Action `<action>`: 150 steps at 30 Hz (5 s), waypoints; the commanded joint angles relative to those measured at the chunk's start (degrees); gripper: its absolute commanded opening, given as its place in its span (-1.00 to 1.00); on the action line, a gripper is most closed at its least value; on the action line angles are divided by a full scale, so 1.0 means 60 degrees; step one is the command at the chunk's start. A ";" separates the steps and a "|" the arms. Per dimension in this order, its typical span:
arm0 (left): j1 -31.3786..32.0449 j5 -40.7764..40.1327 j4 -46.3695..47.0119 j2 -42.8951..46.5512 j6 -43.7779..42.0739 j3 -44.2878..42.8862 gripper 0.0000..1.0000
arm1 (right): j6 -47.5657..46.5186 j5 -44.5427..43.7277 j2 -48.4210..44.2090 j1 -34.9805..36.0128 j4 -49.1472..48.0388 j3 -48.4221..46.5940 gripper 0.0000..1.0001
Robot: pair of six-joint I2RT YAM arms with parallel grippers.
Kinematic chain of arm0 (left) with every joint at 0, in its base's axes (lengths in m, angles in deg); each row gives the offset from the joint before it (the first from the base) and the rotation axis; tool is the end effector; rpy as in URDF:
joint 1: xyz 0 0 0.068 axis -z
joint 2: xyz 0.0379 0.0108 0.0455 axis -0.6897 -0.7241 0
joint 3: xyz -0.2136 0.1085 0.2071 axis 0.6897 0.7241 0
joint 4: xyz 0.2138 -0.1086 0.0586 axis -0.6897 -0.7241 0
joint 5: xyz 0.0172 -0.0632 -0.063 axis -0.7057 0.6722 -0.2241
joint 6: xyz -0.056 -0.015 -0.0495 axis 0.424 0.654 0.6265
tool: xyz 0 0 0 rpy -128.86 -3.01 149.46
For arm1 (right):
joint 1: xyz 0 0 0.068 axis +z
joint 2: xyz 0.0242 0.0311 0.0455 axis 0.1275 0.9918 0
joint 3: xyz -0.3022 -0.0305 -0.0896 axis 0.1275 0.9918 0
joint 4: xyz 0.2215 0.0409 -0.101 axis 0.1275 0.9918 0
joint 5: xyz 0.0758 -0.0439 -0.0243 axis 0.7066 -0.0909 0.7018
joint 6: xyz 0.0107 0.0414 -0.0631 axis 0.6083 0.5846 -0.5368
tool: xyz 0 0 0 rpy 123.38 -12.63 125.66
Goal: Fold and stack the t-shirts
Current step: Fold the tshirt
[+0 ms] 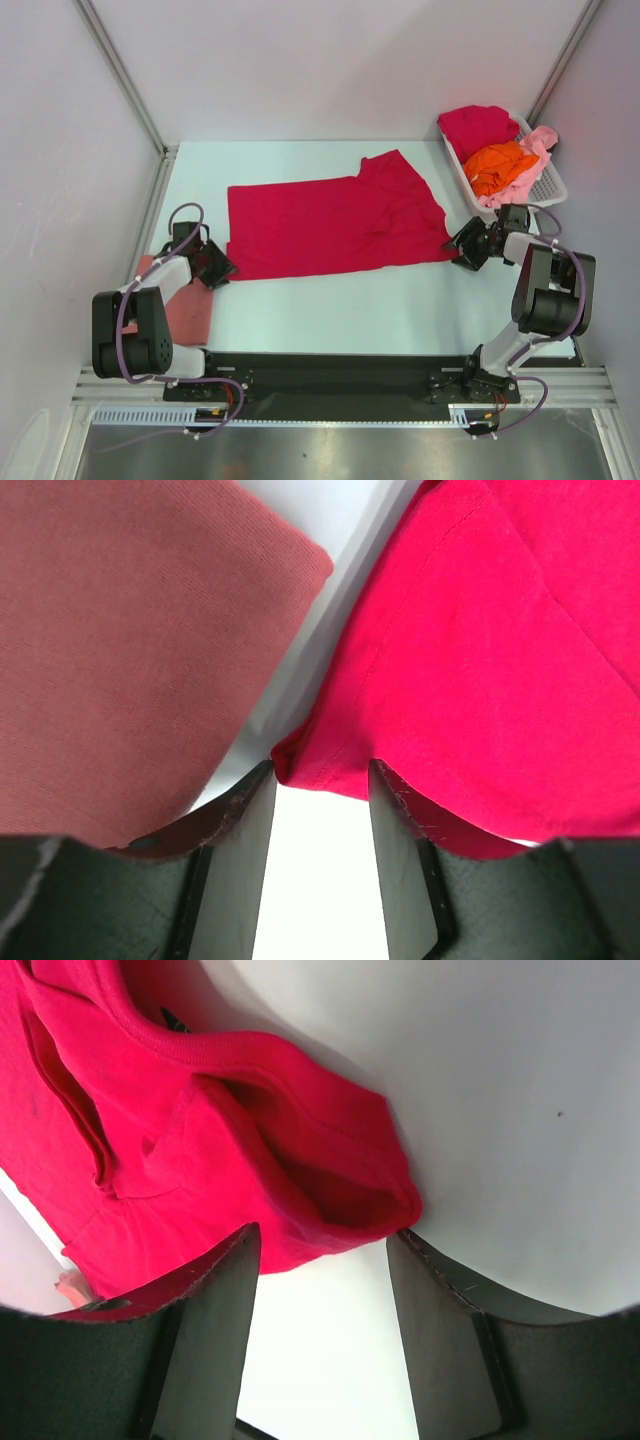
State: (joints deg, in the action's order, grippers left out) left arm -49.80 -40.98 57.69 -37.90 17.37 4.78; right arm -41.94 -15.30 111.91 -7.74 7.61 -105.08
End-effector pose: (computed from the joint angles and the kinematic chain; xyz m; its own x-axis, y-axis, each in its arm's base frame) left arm 0.2389 0.0158 0.1836 -0.6720 -0.6837 -0.2846 -0.5663 0.7221 -0.3973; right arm 0.3111 -0.0546 0.1813 -0.7165 0.6501 -0.2529 0.4297 0.6969 0.5742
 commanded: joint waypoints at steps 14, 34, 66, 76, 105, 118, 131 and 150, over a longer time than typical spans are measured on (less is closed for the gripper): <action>-0.0095 -0.0638 -0.0435 -0.0707 -0.0521 -0.0247 -0.99 | 0.0394 -0.0916 0.0884 -0.0008 0.0043 0.0048 -0.90; -0.0007 -0.1486 -0.2616 0.3570 0.1396 0.1409 -0.99 | 0.0774 -0.5132 -0.2540 -0.0432 0.4702 0.0895 -1.00; 0.2556 0.0749 -0.2094 0.2680 -0.0813 -0.1916 -0.02 | -0.0353 -0.3891 -0.2778 -0.1443 0.6828 -0.0364 -0.31; 0.2688 0.1793 -0.1608 0.0131 -0.2761 -0.3087 0.03 | -0.1128 -0.2487 -0.3261 -0.1313 0.5908 -0.0889 0.11; 0.2161 0.1370 -0.2106 -0.4425 -0.2324 -0.5944 -0.14 | -0.1834 -0.6059 0.5393 0.3860 0.4148 -0.9986 -0.69; 0.1619 0.0974 -0.2047 -0.5481 -0.1693 -0.6135 -0.14 | -0.1715 -0.6174 0.8046 0.3464 0.4777 -1.2695 -0.74; 0.1633 0.0138 -0.2355 -0.4047 -0.2440 -0.5989 0.04 | -0.2214 -0.5883 0.7374 0.3640 0.5261 -1.3269 -0.08; 0.1662 0.0942 -0.2487 -0.3052 -0.2440 -0.5800 0.08 | -0.1789 -0.5210 0.5535 0.3668 0.5952 -1.2252 0.13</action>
State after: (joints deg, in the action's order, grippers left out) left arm -39.73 -37.64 42.67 -61.20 4.08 -31.24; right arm -54.79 -45.79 156.11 13.33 41.12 -183.59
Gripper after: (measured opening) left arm 0.545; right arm 0.567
